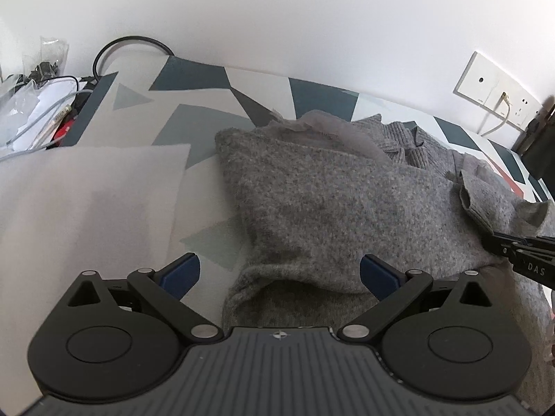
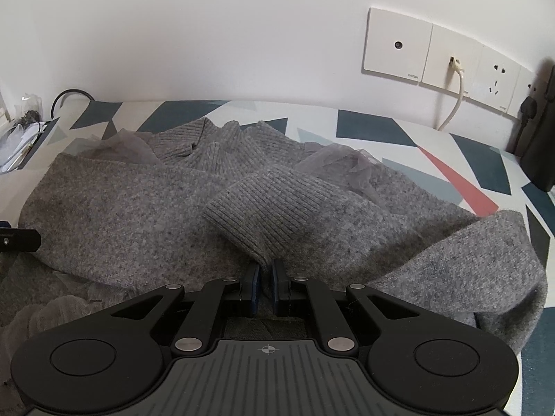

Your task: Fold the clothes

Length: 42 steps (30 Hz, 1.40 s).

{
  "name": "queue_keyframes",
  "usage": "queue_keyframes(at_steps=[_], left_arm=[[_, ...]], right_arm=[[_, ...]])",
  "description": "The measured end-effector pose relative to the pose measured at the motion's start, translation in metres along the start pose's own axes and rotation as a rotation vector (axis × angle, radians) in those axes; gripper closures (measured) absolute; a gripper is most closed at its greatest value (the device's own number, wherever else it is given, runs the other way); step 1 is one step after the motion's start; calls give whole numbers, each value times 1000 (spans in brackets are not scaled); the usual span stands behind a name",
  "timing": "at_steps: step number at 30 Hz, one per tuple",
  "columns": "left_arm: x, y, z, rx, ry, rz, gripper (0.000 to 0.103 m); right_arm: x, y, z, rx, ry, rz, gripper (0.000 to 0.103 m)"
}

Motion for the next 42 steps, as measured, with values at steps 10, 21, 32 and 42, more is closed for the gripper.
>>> queue_keyframes(at_steps=[10,21,32,42], left_arm=[[-7,-5,1,-28,7,-33,7],[-7,-8,1,-41,17,-36,7],[-3,-14,-6,-41,21,-45,11],[-1,-32,-28,-63,44,-81,20]], right_arm=[[0,1,0,7,-1,3,96],[7,7,-2,24,-23,70,98],[24,-41,-37,12,162,-10,99],[27,-112,-23,214,125,-227,99]])
Point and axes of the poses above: each gripper's, at about its wrist camera, not at the fingertips, and z roughly the way its jaws point, y to its right, x to its top, the point moved 4 cm from there along z, roughly the way its jaws point, and after that the axes turned 15 degrees about -y, right-handed, at the moved point
